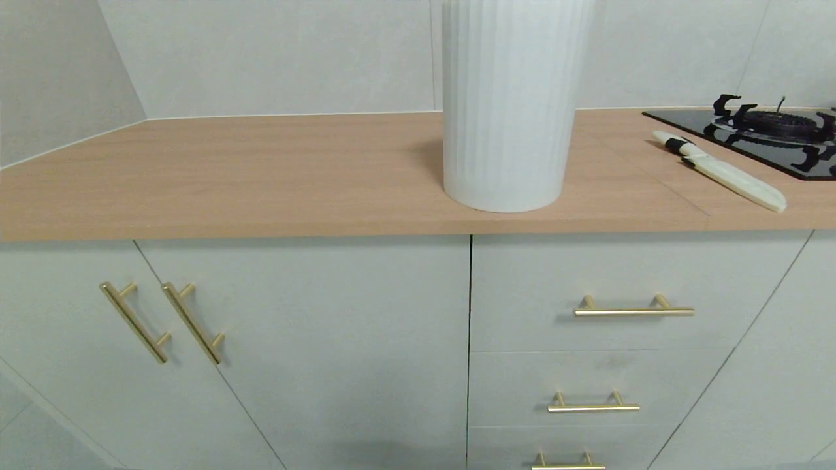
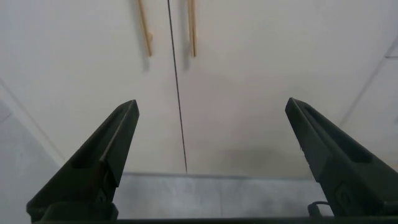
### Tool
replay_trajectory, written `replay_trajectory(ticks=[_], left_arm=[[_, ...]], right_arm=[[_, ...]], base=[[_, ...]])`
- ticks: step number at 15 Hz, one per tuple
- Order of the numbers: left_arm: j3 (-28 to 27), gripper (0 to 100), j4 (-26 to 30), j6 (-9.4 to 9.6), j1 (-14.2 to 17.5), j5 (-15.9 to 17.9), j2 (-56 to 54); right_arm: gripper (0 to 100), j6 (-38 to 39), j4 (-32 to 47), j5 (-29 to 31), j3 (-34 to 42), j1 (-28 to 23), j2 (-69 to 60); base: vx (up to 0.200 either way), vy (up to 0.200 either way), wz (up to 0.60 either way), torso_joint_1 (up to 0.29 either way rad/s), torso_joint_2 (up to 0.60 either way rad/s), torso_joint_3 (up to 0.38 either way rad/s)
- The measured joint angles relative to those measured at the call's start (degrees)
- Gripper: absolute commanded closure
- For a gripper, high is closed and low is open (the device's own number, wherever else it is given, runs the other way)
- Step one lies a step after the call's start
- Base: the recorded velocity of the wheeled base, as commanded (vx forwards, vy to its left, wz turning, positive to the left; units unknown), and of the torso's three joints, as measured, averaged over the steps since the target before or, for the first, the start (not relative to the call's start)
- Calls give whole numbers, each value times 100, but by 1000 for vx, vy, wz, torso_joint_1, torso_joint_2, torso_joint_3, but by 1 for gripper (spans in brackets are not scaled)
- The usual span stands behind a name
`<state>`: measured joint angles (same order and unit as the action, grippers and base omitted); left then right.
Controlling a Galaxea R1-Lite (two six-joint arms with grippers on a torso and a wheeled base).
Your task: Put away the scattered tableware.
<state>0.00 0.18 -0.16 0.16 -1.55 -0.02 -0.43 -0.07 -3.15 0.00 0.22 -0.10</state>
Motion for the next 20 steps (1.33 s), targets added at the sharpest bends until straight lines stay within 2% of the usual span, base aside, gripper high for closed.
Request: replay_trajectory(ticks=[9, 15, 20], left_arm=[[0, 0, 0, -9, 0, 0, 0], [0, 0, 0, -9, 5, -1, 0], [0, 0, 0, -5, -2, 0, 0]], right_arm=[[0, 0, 0, 0, 0, 2, 2], [0, 2, 2, 9, 0, 5, 2], [0, -15, 0, 11, 0, -1, 2]], base=[[0, 0, 0, 0, 0, 0], [0, -200, 0, 3, 0, 4], [0, 0, 0, 0, 0, 0]])
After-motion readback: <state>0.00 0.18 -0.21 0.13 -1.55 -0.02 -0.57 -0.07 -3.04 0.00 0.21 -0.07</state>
